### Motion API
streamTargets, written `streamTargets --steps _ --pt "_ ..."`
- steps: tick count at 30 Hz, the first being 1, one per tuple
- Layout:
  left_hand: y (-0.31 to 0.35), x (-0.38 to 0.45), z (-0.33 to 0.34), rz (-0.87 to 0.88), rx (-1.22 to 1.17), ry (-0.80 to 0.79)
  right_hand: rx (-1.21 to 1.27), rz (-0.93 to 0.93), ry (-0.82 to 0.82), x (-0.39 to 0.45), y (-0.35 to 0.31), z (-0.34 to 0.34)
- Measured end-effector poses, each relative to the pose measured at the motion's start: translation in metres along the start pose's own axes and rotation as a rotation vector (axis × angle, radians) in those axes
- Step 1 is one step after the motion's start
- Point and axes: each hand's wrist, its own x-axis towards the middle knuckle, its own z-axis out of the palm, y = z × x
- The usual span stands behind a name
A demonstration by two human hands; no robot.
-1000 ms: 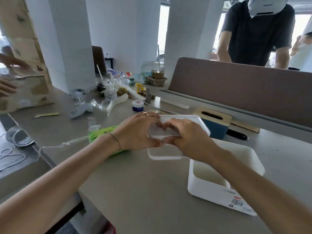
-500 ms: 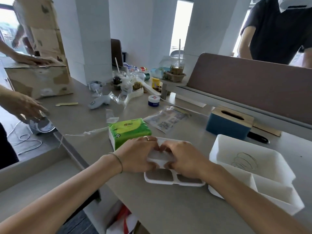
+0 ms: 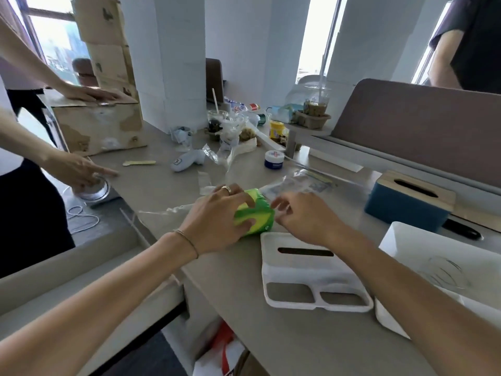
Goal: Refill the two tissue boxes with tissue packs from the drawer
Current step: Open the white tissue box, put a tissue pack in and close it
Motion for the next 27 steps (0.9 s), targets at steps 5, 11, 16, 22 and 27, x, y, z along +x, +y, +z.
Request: streamTargets --steps 5,11,16,22,27 --pt "-0.035 0.013 0.001 -0.235 -0.003 -0.185 0.001 0.082 -0.124 0.033 -0.01 0.019" --pt "-0.04 0.014 0.011 -0.266 -0.047 -0.284 0.1 0.114 -0.122 0.039 -0.011 0.04" --pt "-0.036 0.014 0.011 -0.238 -0.048 -0.192 0.143 0.093 -0.078 0.036 -0.01 0.036" --pt "-0.009 0.032 -0.006 -0.137 -0.058 -0.077 0.148 0.021 0.095 0.015 -0.001 0.001" --pt "0.04 0.06 -0.013 0.017 -0.077 -0.067 0.125 0.025 0.246 -0.022 0.03 -0.039"
